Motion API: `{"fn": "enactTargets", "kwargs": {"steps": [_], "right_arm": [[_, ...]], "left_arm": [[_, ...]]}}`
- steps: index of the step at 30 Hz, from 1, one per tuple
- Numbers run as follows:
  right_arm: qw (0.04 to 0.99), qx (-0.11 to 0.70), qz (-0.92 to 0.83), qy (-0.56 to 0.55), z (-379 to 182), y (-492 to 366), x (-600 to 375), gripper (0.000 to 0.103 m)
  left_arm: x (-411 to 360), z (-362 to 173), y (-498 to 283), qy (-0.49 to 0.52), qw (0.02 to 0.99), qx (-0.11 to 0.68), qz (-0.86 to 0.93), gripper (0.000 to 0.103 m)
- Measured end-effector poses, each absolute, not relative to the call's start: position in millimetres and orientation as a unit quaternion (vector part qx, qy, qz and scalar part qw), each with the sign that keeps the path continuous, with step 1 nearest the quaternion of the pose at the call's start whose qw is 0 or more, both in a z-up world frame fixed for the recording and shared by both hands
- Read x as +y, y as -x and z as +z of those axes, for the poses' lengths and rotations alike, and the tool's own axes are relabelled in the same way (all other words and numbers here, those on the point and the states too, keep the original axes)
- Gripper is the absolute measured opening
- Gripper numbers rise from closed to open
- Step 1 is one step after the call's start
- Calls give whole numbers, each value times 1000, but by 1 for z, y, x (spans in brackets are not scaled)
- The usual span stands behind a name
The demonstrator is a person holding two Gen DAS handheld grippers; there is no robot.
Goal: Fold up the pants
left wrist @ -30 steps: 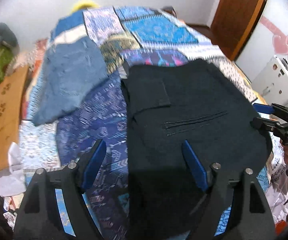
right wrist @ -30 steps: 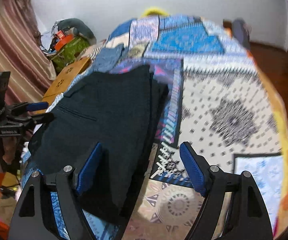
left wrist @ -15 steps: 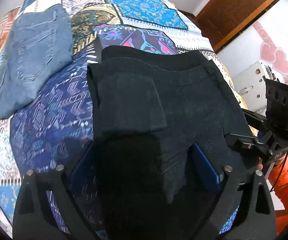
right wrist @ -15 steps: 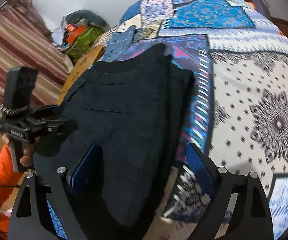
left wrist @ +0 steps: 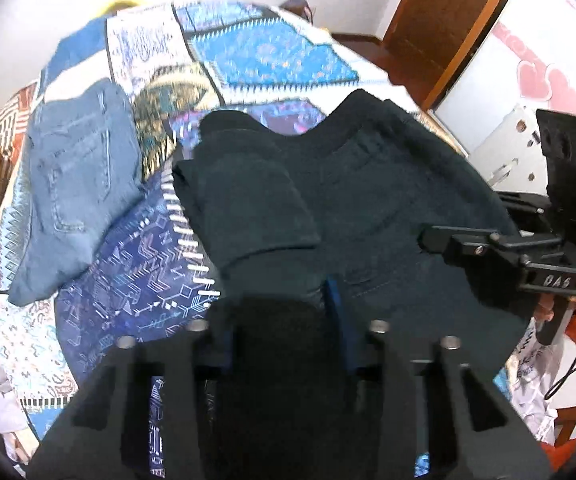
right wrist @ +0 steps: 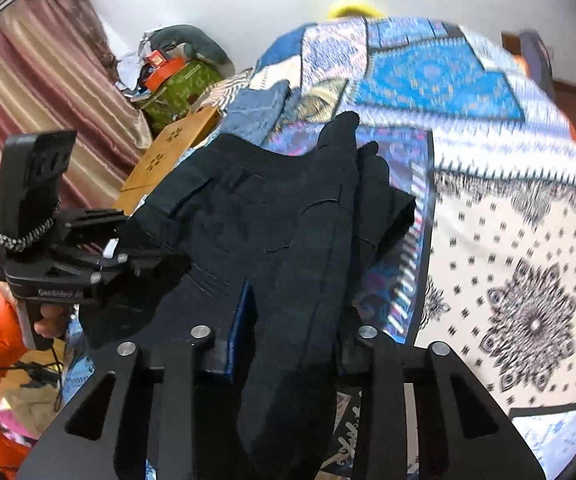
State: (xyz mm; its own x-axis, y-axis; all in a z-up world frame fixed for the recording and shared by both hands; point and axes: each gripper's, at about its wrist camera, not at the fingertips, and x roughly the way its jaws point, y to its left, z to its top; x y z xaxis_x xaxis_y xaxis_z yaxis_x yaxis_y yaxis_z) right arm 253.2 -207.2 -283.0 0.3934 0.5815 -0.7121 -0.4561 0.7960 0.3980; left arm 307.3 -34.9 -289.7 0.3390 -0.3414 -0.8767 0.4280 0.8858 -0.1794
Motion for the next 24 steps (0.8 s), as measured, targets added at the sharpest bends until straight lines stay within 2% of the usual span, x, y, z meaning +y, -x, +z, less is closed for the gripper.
{"fn": "enactTargets", "kwargs": {"steps": [6,16,24], "right_arm": [[851,416,315,-56,-251,-245,-205,23],[884,323,337,-40,-175,-252,-175,23],[888,270,372,-29,-137,-289,-121,23]], "left_arm": [[-26,-262,-294,-30,837,495,-231,26],[12,-176,-279,-18,903,384,-192,25],[62,-130,-297,-19,936,325,-137,25]]}}
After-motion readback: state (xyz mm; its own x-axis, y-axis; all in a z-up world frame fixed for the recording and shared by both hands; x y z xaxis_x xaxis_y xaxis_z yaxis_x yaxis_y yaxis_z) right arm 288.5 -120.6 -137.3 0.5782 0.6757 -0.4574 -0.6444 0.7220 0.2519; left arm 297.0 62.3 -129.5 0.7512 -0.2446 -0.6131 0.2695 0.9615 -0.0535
